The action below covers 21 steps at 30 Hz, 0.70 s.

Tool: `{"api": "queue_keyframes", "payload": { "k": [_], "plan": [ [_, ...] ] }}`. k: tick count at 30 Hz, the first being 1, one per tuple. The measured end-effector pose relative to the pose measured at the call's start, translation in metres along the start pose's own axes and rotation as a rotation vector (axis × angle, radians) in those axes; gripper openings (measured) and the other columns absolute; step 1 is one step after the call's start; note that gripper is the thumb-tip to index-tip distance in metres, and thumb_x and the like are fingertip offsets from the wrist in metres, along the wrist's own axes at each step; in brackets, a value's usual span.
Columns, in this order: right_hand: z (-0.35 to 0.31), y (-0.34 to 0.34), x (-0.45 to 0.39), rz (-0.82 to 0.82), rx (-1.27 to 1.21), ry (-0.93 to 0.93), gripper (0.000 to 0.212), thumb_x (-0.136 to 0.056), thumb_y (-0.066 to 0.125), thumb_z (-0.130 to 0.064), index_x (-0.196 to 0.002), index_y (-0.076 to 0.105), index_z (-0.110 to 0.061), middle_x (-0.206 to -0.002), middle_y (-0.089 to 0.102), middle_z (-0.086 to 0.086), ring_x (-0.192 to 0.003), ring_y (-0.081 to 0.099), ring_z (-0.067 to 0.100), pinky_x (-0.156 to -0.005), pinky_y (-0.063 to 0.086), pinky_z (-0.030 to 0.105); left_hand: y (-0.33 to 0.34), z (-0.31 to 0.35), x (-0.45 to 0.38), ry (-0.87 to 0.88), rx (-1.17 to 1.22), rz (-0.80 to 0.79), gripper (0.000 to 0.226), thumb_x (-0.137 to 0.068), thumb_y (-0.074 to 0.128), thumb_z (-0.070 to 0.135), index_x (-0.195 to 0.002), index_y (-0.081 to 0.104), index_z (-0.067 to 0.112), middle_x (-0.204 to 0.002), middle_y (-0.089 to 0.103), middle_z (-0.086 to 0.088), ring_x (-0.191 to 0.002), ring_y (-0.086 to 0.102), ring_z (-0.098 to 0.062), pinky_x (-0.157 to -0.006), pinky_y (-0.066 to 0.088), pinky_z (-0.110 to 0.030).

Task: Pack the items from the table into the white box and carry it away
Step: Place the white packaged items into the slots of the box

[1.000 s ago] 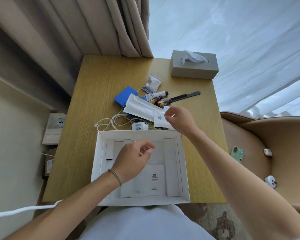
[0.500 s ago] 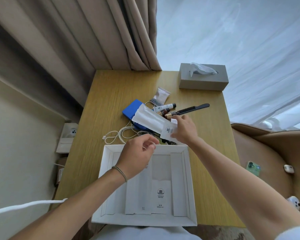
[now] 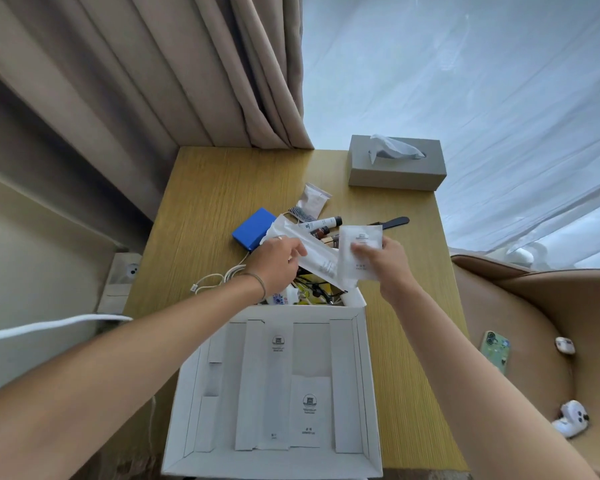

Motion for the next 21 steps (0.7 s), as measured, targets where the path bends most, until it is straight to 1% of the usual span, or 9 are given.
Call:
{"api": "queue_keyframes", "payload": {
  "k": [3,5,7,10,13,15,18,20,21],
  "plan": [
    [-0.001,-0.003,0.005,0.016,-0.128,0.04,0.019,-0.09,0.073,-0.011,-0.108,0.068,-0.008,-0.099,0.075,0.01,-0.081,0.073,0.02,-0.067,0.059,0.032,0.012,0.007,-0.024,0.075,-0.147,-0.031,0.035,-0.091,0.049,0.008,-0.119,0.062,0.025,-0.127,0.058,-0.002,-0.119,0.05,-0.021,-0.093,0.049,-0.04],
    [0.001,-0.004,0.01,0.027,-0.173,0.069,0.02,-0.092,0.072,-0.013,-0.111,0.067,-0.009,-0.097,0.075,0.009,-0.078,0.073,0.019,-0.064,0.06,0.033,0.022,0.015,-0.037,0.145,-0.247,-0.076,0.047,-0.087,0.051,0.003,-0.128,0.057,0.026,-0.136,0.053,-0.002,-0.131,0.04,-0.021,-0.103,0.043,-0.041],
    [0.004,-0.005,0.016,0.031,-0.184,0.082,0.016,-0.093,0.07,-0.014,-0.109,0.067,-0.012,-0.092,0.075,0.007,-0.072,0.074,0.016,-0.057,0.058,0.029,0.035,0.024,-0.047,0.238,-0.4,-0.122,0.056,-0.085,0.054,0.003,-0.137,0.05,0.025,-0.139,0.051,-0.001,-0.135,0.036,-0.021,-0.107,0.039,-0.04],
    [0.009,-0.009,0.023,0.034,-0.198,0.088,0.013,-0.094,0.069,-0.014,-0.107,0.068,-0.013,-0.09,0.077,0.006,-0.072,0.075,0.017,-0.055,0.058,0.029,0.052,0.033,-0.06,0.334,-0.576,-0.168,0.061,-0.085,0.06,0.008,-0.141,0.044,0.023,-0.137,0.051,-0.002,-0.132,0.039,-0.023,-0.107,0.038,-0.039],
    [0.011,-0.013,0.031,0.045,-0.224,0.082,0.017,-0.094,0.069,-0.013,-0.111,0.068,-0.011,-0.093,0.078,0.007,-0.076,0.076,0.019,-0.056,0.057,0.028,0.064,0.034,-0.068,0.354,-0.664,-0.202,0.059,-0.084,0.067,0.019,-0.138,0.044,0.023,-0.13,0.054,-0.004,-0.124,0.045,-0.024,-0.102,0.04,-0.038],
    [0.011,-0.018,0.035,0.06,-0.233,0.072,0.019,-0.093,0.07,-0.013,-0.112,0.068,-0.011,-0.097,0.078,0.008,-0.081,0.076,0.022,-0.059,0.059,0.031,0.067,0.033,-0.071,0.357,-0.707,-0.196,0.06,-0.08,0.071,0.027,-0.134,0.045,0.022,-0.127,0.054,-0.005,-0.12,0.047,-0.024,-0.1,0.039,-0.038],
    [0.012,-0.024,0.041,0.077,-0.25,0.068,0.018,-0.093,0.07,-0.013,-0.111,0.069,-0.012,-0.1,0.078,0.009,-0.087,0.076,0.024,-0.067,0.063,0.035,0.067,0.034,-0.072,0.377,-0.751,-0.149,0.058,-0.076,0.073,0.031,-0.127,0.048,0.023,-0.122,0.054,-0.005,-0.116,0.049,-0.024,-0.101,0.034,-0.039],
    [0.012,-0.025,0.047,0.08,-0.258,0.077,0.016,-0.092,0.071,-0.014,-0.108,0.069,-0.014,-0.099,0.078,0.008,-0.085,0.077,0.022,-0.065,0.063,0.033,0.067,0.033,-0.071,0.381,-0.746,-0.149,0.058,-0.077,0.074,0.032,-0.128,0.049,0.022,-0.122,0.055,-0.005,-0.115,0.05,-0.024,-0.098,0.036,-0.039],
    [0.011,-0.025,0.05,0.078,-0.255,0.08,0.016,-0.092,0.071,-0.014,-0.108,0.069,-0.015,-0.098,0.079,0.007,-0.084,0.077,0.021,-0.063,0.062,0.031,0.066,0.032,-0.07,0.377,-0.736,-0.152,0.058,-0.079,0.074,0.032,-0.13,0.049,0.021,-0.122,0.055,-0.005,-0.114,0.051,-0.024,-0.094,0.04,-0.038]
  ]
}}
Point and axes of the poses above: each hand's wrist, its own x-axis away from the middle knuckle, its own y-axis out of the palm, z = x × y, the point moved 7 cm from there along -x, towards the middle knuckle
